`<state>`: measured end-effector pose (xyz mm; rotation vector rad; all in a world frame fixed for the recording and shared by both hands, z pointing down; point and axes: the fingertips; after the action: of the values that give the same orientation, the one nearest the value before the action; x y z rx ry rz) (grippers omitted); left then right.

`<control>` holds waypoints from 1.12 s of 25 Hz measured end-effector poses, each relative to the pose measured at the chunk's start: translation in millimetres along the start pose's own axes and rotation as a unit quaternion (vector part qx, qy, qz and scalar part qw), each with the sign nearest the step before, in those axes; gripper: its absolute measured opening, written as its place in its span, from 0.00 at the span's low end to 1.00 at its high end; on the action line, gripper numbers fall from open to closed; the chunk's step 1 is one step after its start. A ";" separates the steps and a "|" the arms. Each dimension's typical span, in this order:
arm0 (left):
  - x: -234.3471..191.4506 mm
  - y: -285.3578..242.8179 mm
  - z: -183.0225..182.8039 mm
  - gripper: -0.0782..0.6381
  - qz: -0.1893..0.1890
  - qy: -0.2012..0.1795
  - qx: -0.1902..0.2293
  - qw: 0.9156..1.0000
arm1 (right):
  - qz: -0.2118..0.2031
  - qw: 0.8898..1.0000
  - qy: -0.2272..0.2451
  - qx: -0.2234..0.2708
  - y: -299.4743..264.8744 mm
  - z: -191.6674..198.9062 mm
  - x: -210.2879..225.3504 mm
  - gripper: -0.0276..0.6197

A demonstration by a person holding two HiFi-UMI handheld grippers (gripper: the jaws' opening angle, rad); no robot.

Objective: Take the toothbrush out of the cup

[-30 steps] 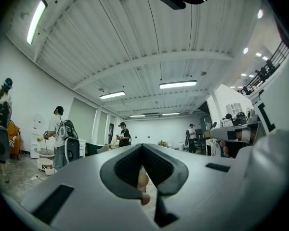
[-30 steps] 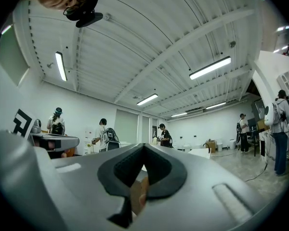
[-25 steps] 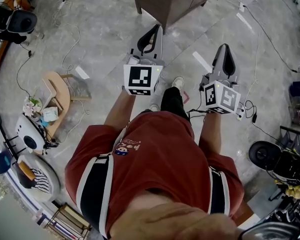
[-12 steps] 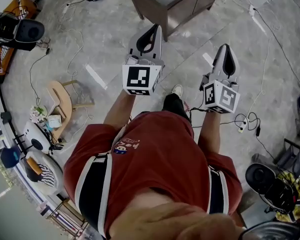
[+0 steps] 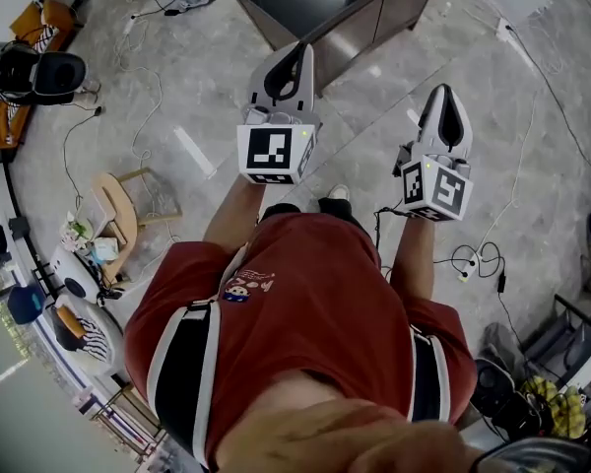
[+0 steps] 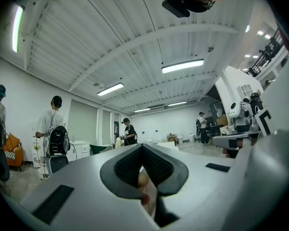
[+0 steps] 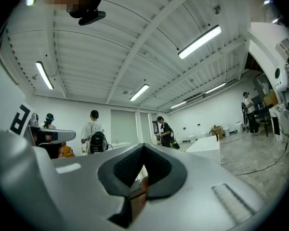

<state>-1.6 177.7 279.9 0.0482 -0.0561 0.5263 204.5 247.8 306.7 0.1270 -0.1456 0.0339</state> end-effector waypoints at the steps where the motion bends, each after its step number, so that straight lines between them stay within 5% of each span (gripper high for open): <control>1: 0.6 -6.3 0.1 0.12 -0.003 -0.002 -0.001 1.000 | -0.003 1.000 -0.002 0.000 -6.9 0.2 3.8 0.06; 13: -44.3 -57.7 19.0 0.12 -0.040 0.014 -0.005 0.999 | -0.050 0.999 0.006 -0.011 -91.2 17.0 -14.2 0.06; 28: -148.7 -184.9 27.1 0.12 -0.028 0.021 0.008 0.999 | -0.052 0.998 0.035 -0.013 -256.1 33.2 -60.8 0.06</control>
<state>-38.0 -58.1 291.4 0.0538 -0.0090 0.4722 150.6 -11.8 298.7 0.1069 -0.0688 -0.0681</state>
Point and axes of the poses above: the fingertips, and each gripper's own axes: y backward along the fingers, x to its right, z out of its underside, and after that the axes turned 2 degrees about -z, right-handed
